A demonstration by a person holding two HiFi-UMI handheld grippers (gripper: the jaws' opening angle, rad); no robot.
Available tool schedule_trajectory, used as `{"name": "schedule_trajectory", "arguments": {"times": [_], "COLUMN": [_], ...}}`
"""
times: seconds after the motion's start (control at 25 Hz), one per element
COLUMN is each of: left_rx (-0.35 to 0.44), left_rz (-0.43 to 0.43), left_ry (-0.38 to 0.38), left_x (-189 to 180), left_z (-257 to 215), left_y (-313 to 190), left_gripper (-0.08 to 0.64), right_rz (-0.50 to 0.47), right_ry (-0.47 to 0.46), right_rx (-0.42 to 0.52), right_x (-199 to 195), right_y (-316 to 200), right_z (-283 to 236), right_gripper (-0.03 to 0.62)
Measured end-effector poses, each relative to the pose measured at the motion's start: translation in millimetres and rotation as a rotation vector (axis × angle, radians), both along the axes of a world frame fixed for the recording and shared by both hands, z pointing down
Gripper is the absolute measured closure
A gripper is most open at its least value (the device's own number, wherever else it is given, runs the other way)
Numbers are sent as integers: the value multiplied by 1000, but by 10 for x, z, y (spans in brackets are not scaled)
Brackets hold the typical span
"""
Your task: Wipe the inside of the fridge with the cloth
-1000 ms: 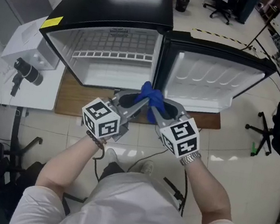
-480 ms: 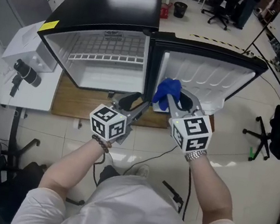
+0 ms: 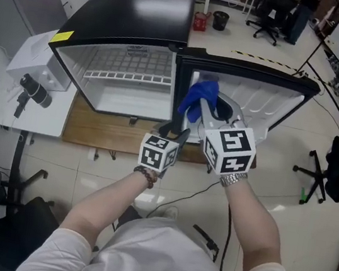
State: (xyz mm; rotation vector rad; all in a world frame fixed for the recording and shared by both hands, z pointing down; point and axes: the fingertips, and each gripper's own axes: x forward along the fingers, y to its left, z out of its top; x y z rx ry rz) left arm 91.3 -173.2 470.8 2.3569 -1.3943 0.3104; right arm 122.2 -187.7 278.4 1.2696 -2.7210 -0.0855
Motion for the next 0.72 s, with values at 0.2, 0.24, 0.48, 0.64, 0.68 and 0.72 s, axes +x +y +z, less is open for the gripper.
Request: {"name": "schedule_trajectory", "arguments": {"times": [0.2, 0.24, 0.48, 0.64, 0.68, 0.72], "left_rx": [-47, -61, -122, -156, -161, -165], "left_rz": [-48, -55, -90, -108, -110, -112], "left_ry": [-50, -57, -85, -112, -115, -117], "left_x": [23, 26, 68, 79, 87, 97], "left_z": [191, 238, 411, 536, 559, 580], "left_y": [-104, -117, -189, -229, -240, -248], "left_gripper": [345, 345, 370, 407, 408, 416], "right_rz": [-13, -16, -4, 9, 13, 17], "right_ry": [-22, -22, -24, -13, -13, -13], "right_rx": [34, 40, 45, 48, 47, 46], "right_x": [-80, -102, -172, -170, -165, -159], "right_y": [-57, -63, -105, -119, -127, -135], "right_z": [-191, -219, -283, -280, -282, -282], "right_gripper": [543, 543, 543, 543, 543, 543]}}
